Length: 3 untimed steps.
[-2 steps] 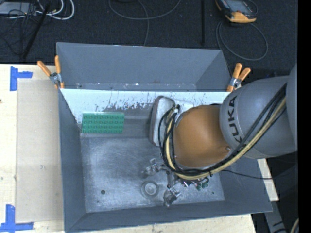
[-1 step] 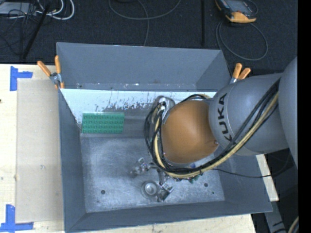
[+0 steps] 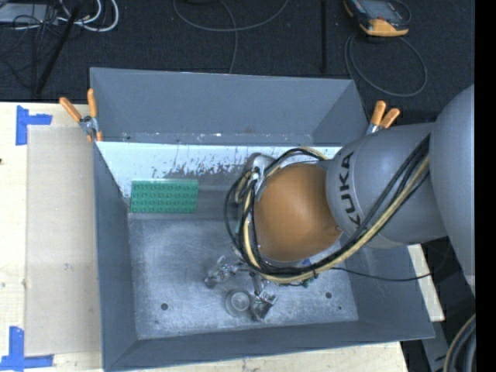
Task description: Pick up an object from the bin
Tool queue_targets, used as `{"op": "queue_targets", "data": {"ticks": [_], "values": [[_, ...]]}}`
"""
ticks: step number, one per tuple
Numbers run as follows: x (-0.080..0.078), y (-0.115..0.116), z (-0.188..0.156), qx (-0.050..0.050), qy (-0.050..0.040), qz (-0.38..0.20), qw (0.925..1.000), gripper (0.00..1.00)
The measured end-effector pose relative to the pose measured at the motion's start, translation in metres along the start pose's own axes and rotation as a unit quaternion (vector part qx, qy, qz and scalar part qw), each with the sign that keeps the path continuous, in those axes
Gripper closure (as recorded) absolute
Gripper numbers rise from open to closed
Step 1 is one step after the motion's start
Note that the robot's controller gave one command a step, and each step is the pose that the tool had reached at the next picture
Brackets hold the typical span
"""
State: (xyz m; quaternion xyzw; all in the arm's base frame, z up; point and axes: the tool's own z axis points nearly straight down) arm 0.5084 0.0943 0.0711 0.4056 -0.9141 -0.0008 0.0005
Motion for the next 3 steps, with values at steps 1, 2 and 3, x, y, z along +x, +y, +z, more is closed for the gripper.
{"op": "queue_targets", "data": {"ticks": [1, 2, 3], "values": [[0.0, 0.0, 0.0, 0.0, 0.0004, 0.003, 1.0, 0.0], [0.0, 0.0, -0.002, -0.001, 0.002, 0.004, 1.0, 1.0], [-0.002, 0.0, -0.084, 0.003, -0.003, 0.007, 1.0, 1.0]]}}
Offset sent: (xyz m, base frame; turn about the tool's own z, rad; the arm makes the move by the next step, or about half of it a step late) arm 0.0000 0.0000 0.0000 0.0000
